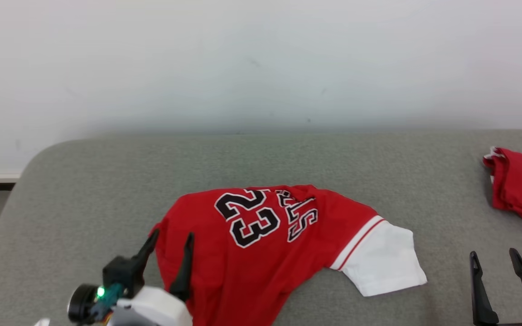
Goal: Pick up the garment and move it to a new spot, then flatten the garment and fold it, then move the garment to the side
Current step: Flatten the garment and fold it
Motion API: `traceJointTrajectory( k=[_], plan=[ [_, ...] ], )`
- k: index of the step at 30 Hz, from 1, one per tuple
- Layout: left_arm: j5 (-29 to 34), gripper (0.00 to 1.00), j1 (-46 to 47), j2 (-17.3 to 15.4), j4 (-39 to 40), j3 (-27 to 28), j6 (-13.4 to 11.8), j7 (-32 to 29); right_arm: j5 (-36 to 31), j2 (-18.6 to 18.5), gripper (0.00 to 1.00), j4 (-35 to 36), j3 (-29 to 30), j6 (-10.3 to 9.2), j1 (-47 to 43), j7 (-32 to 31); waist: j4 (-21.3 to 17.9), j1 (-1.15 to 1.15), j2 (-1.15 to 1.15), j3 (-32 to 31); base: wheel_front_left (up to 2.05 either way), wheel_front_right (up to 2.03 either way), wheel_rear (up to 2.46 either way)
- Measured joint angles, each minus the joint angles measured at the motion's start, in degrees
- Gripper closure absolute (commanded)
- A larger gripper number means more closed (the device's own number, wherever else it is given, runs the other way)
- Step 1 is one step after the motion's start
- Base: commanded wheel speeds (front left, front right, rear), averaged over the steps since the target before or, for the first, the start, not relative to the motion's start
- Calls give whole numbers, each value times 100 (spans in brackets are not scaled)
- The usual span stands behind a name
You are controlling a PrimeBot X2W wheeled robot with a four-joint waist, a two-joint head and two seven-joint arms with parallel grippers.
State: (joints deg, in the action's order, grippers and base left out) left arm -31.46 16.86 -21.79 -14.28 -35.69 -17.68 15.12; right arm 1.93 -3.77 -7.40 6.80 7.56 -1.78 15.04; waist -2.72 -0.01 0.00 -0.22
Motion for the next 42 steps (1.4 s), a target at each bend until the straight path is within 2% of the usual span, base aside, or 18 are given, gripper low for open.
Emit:
traceJointTrajectory(
  k=[4,9,12,17,24,32,42],
  plan=[
    [253,0,-750,124,431,530,124,0,3,-4,0,-42,-58,0,-5,0,248,0,0,-117,0,0,0],
    [599,0,-1483,348,573,1035,501,0,9,3,0,-188,-105,0,-74,0,503,0,0,-232,0,0,0],
    [780,0,-1766,549,557,1269,829,0,20,10,0,-303,-143,0,-100,0,600,0,0,-300,0,0,0],
    [1074,0,-2079,914,520,1685,1383,0,69,38,0,-503,-247,0,-165,0,630,0,0,-380,0,0,0],
    [1607,0,-2235,1343,512,2286,1859,0,164,80,0,-686,-378,0,-214,0,472,0,0,-421,0,0,0],
    [1968,0,-2346,1613,431,2773,2178,0,189,87,0,-746,-389,0,-302,0,202,1,0,-490,0,0,0],
    [2162,0,-2362,1768,336,3014,2372,0,215,87,0,-779,-420,0,-302,0,34,0,0,-503,0,0,0]
  ],
)
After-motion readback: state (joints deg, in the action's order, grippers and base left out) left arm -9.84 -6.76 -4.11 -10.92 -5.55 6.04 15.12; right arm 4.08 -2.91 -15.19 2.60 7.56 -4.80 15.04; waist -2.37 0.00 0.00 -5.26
